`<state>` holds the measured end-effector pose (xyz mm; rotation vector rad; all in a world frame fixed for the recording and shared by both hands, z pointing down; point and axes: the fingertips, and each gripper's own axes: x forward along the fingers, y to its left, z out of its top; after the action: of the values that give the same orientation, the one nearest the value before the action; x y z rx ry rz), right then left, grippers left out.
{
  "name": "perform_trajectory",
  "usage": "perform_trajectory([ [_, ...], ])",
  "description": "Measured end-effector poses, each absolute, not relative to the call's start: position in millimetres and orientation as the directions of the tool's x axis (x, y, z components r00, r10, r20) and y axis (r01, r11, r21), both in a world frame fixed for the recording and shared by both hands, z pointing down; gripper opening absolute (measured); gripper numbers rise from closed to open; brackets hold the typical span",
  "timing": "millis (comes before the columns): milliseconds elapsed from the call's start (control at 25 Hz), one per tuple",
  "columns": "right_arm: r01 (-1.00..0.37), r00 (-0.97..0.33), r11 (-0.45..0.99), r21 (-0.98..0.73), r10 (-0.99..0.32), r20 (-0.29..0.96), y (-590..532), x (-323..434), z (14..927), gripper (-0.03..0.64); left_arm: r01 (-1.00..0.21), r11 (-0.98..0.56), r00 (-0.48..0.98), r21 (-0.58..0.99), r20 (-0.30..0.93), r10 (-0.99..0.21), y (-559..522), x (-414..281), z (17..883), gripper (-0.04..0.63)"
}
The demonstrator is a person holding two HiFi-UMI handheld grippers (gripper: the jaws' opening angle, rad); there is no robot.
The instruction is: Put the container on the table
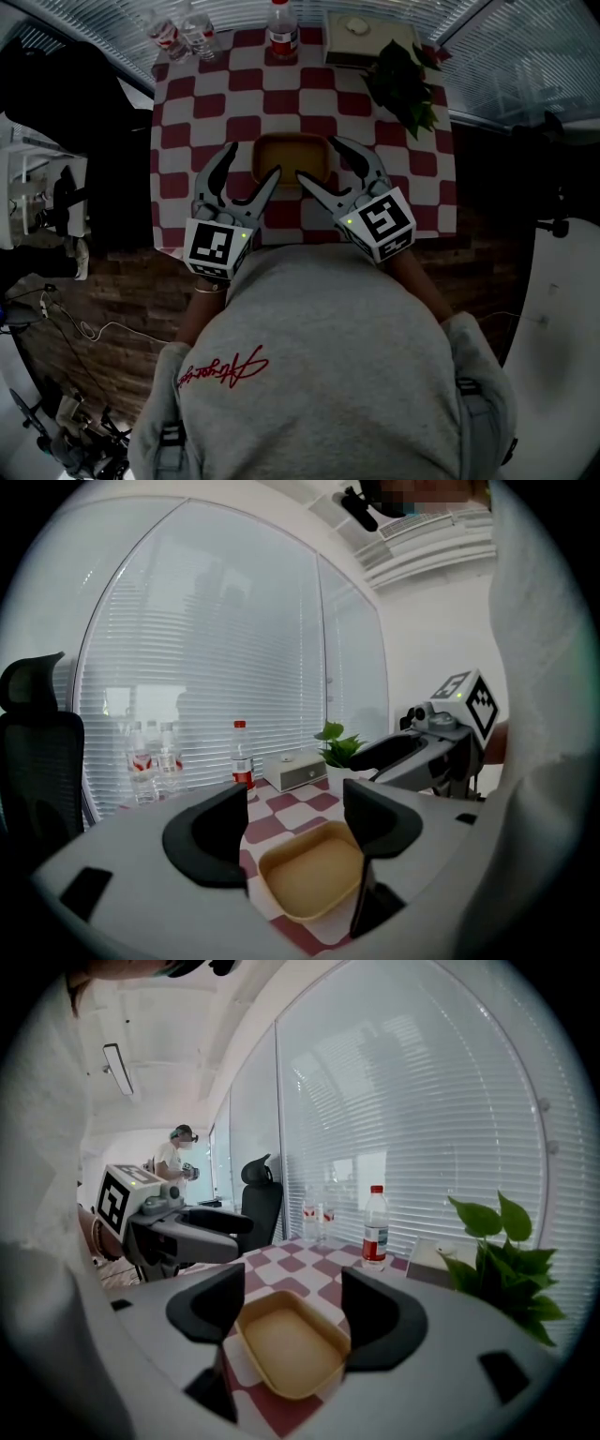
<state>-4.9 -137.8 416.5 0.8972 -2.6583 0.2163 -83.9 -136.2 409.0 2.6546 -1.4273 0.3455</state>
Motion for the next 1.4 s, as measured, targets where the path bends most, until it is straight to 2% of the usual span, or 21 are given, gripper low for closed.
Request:
perform_trajectory([
  [280,-0.616,-0.752,0.787,-0.033,-0.574,0.323,-139.1,-3.7,402.3,0.311,-0.832,-0.554,0.539,-0.02,0.2,-0.818,-137.7,-80.7,389.7,0.312],
  [640,-0.624,-0.755,0.78,-0.042,-0.589,0.29,-143.5,-2.3,387.9,0.311,-0.833,-0.552,0.537,-0.024,0.202,-0.819,-137.7,-80.4,378.0,0.313],
  [840,-0.629,-0.757,0.776,-0.04,-0.6,0.258,-144.8,-2.1,375.4,0.311,-0.832,-0.555,0.547,-0.026,0.133,-0.826,-139.4,-76.8,357.4,0.312],
  [1240,-0.627,-0.768,0.778,-0.048,-0.606,0.206,-145.3,-3.0,356.9,0.311,-0.83,-0.557,0.552,-0.021,0.111,-0.827,-140.8,-75.5,340.2,0.312],
  [1400,-0.631,-0.767,0.774,-0.053,-0.613,0.191,-146.4,-1.2,351.6,0.311,-0.831,-0.556,0.548,-0.021,0.138,-0.825,-140.8,-76.3,339.8,0.311],
])
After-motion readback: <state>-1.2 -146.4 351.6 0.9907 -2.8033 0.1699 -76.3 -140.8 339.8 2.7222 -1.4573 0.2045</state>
